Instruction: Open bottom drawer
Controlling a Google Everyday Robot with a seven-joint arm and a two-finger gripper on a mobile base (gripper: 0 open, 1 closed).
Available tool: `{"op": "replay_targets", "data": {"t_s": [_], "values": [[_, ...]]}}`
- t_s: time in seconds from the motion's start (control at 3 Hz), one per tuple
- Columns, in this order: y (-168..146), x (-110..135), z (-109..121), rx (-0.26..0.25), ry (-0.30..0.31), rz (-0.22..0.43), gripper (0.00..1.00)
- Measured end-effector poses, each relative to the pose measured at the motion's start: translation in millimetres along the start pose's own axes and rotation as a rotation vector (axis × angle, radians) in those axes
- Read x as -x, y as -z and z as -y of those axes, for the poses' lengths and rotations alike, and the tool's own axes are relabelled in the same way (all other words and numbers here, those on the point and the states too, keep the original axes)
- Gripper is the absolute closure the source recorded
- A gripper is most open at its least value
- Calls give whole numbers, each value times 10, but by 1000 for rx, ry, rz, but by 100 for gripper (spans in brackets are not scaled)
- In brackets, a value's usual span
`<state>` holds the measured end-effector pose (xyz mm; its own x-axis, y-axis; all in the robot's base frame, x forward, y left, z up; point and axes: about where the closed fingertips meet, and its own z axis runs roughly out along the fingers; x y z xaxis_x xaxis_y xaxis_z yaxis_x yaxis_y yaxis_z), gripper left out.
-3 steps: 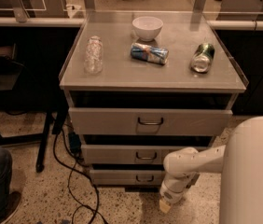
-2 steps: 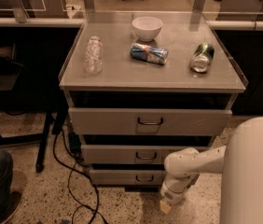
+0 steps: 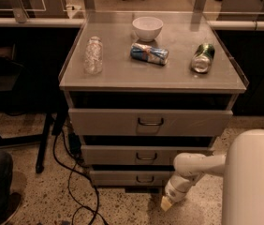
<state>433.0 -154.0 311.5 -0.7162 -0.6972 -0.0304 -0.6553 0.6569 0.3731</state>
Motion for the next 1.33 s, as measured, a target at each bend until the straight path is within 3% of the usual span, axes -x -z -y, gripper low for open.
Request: {"op": "replay_targets", "data": {"t_s": [0.33,0.67,1.33], "values": [[-84,331,280,-4,-40,70,100],[-140,279,275,-15,-61,70,100],[-254,543,626,-115,-231,214,100]]}}
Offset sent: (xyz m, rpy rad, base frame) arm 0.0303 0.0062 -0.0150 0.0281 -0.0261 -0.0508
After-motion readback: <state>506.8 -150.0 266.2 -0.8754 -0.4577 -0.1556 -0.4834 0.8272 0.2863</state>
